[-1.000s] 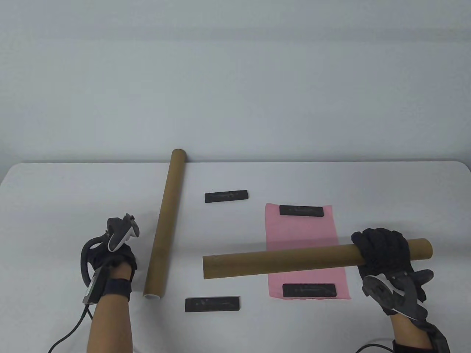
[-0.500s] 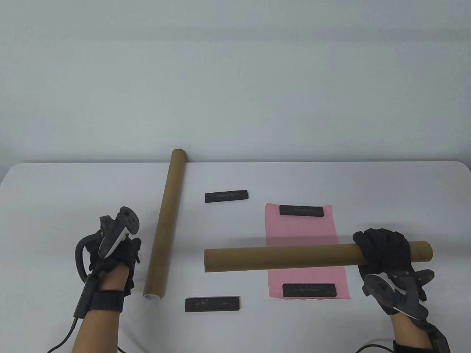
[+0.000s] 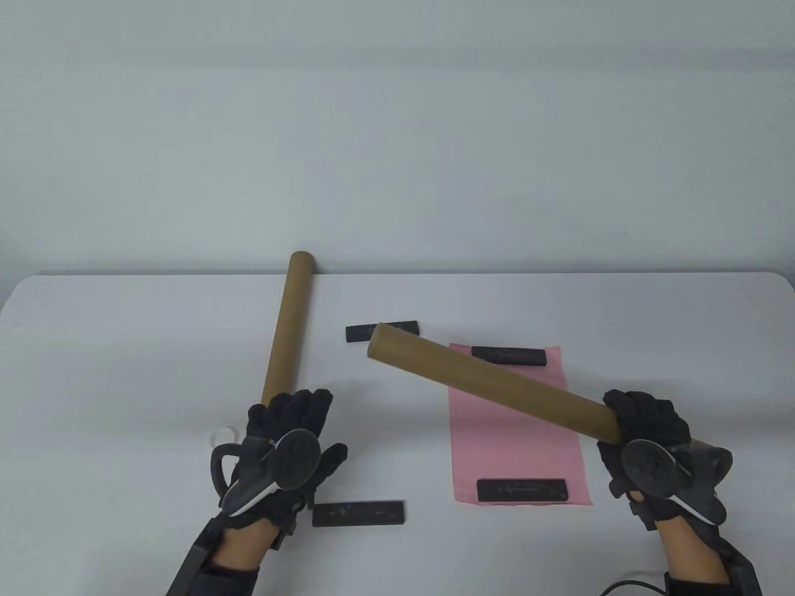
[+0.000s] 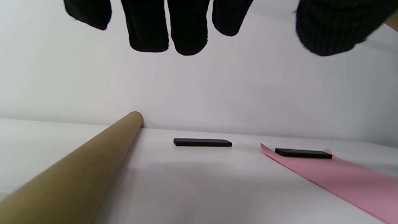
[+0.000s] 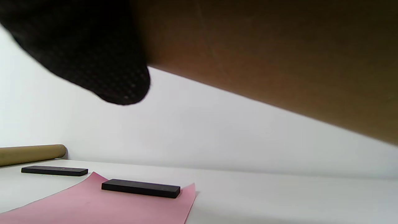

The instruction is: Roll up papers and store in mailing tubes

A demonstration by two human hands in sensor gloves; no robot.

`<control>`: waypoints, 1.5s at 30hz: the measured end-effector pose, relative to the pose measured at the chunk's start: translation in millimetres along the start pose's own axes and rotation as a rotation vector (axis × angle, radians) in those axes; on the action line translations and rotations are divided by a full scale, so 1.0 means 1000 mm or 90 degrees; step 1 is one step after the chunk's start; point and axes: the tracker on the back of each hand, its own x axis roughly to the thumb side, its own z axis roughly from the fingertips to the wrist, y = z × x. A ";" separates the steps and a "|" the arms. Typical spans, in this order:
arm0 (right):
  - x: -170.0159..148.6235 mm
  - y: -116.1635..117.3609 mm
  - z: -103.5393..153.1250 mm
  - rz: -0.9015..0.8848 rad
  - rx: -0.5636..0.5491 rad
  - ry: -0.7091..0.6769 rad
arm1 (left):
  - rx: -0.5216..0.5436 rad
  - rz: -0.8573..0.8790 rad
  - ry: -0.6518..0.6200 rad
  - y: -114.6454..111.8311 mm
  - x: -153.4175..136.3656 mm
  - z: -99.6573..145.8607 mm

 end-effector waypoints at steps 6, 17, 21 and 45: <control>-0.005 0.012 -0.009 -0.093 0.073 0.049 | -0.007 -0.029 -0.024 -0.011 -0.001 0.003; -0.039 0.037 -0.032 -0.181 0.242 0.262 | -0.025 -0.036 -0.029 -0.013 -0.004 0.006; -0.044 0.043 -0.045 -0.217 0.294 0.361 | -0.028 -0.036 -0.031 -0.014 -0.004 0.006; -0.074 0.126 -0.085 -0.026 0.502 0.617 | -0.047 -0.058 -0.039 -0.016 -0.003 0.005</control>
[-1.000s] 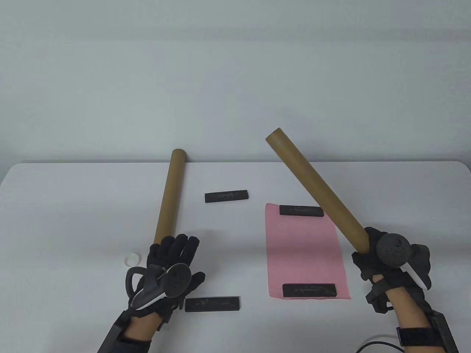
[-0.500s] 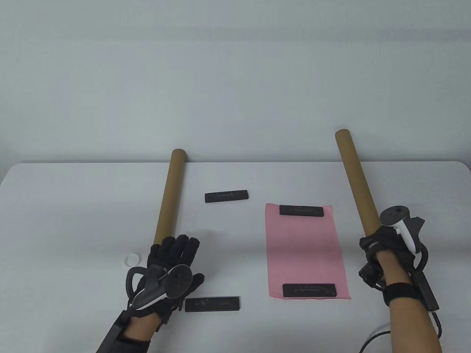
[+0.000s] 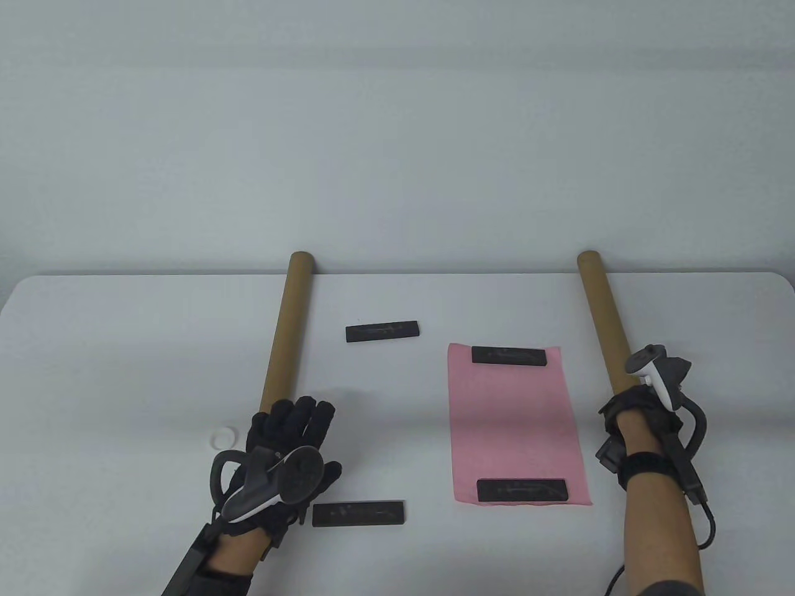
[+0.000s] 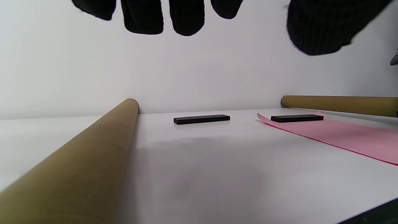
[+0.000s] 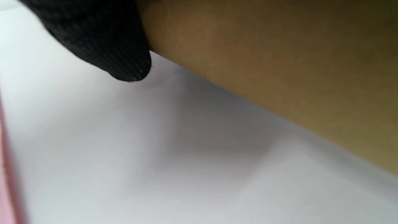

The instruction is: Roll up papers and store in mailing tubes

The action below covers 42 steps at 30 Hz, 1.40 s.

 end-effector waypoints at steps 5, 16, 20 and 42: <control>0.005 0.004 -0.006 0.010 -0.003 -0.005 | -0.006 -0.006 0.002 0.000 0.000 0.000; 0.008 0.010 -0.010 0.047 -0.005 -0.013 | -0.010 -0.012 -0.004 -0.002 0.003 -0.001; 0.010 0.011 -0.009 0.063 -0.014 -0.012 | -0.014 -0.010 -0.003 -0.003 0.003 -0.001; -0.019 -0.033 0.197 -0.010 -0.363 -0.572 | -0.040 -0.007 -0.016 -0.008 0.008 -0.001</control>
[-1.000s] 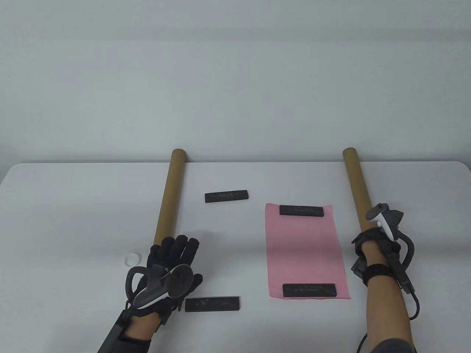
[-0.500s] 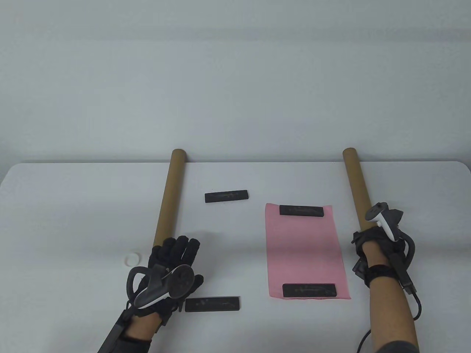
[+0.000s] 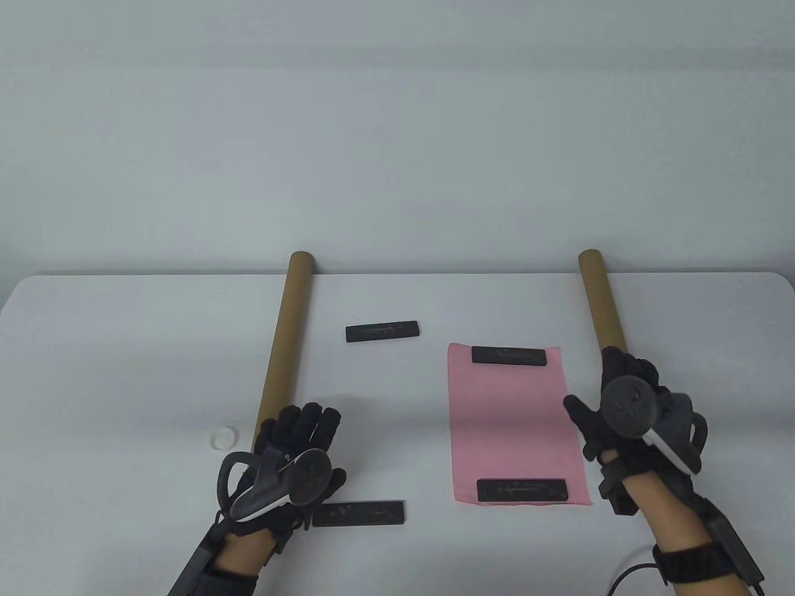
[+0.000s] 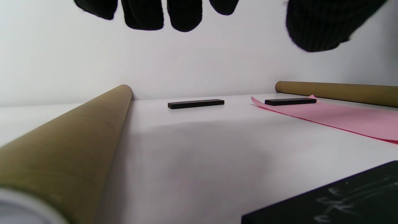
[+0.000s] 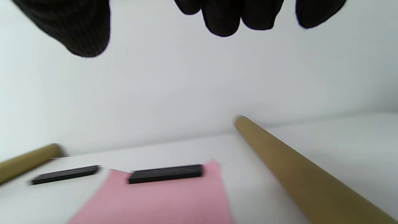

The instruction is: Roll up papers and store in mailing tubes

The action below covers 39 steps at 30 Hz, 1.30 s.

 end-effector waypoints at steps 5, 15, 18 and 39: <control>0.020 0.023 0.043 -0.032 -0.082 -0.149 | 0.000 0.005 -0.003 0.000 0.000 -0.001; 0.013 0.036 0.049 -0.007 -0.084 -0.200 | 0.000 0.003 -0.011 0.002 0.010 -0.007; 0.010 0.041 0.048 -0.007 -0.063 -0.204 | 0.014 0.005 -0.022 0.014 0.026 -0.010; 0.023 0.046 0.050 0.010 -0.009 -0.253 | -0.367 -0.062 -0.055 -0.046 0.179 -0.202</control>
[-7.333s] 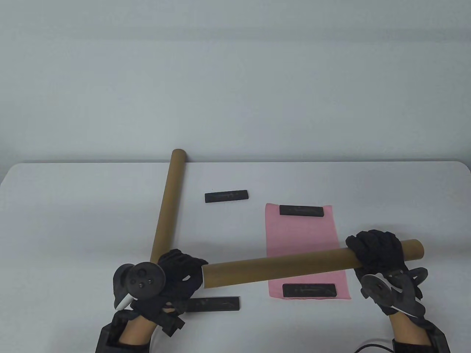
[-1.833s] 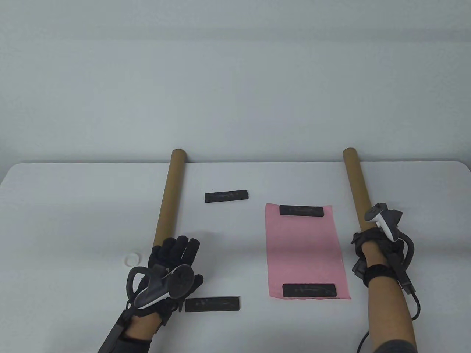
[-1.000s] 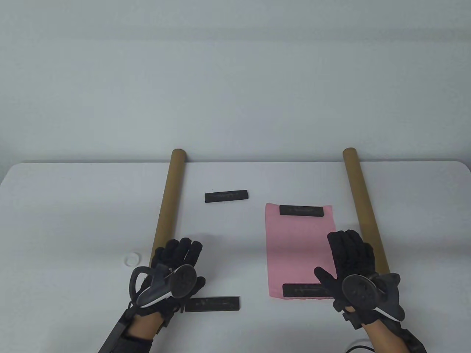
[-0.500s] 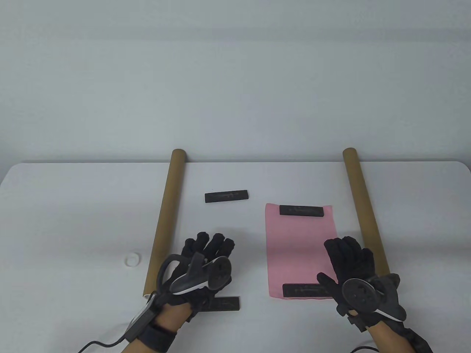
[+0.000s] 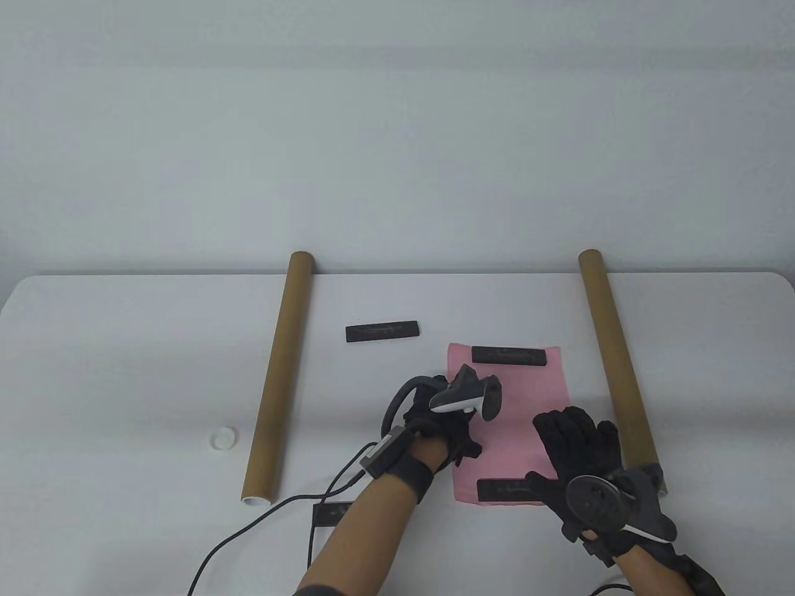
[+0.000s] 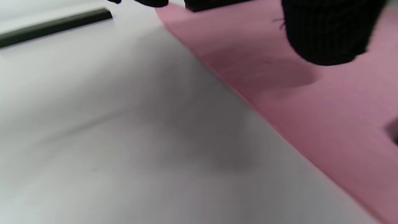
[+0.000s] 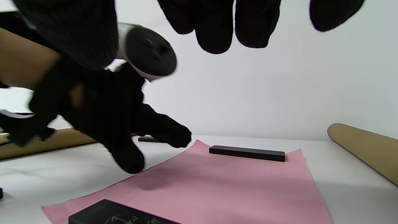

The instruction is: Roll up papers and store in mailing tubes

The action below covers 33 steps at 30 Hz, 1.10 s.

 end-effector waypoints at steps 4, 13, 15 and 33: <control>0.001 0.002 -0.001 -0.002 0.017 -0.006 | -0.036 0.054 0.000 -0.005 -0.006 -0.022; 0.011 0.020 -0.013 -0.014 0.122 -0.009 | -0.057 0.105 0.006 -0.024 -0.018 -0.031; 0.017 0.028 -0.017 0.005 0.168 -0.016 | -0.055 0.105 0.006 -0.025 -0.019 -0.030; 0.010 0.088 -0.047 0.095 0.353 -0.083 | -0.031 0.141 -0.009 -0.031 -0.026 -0.031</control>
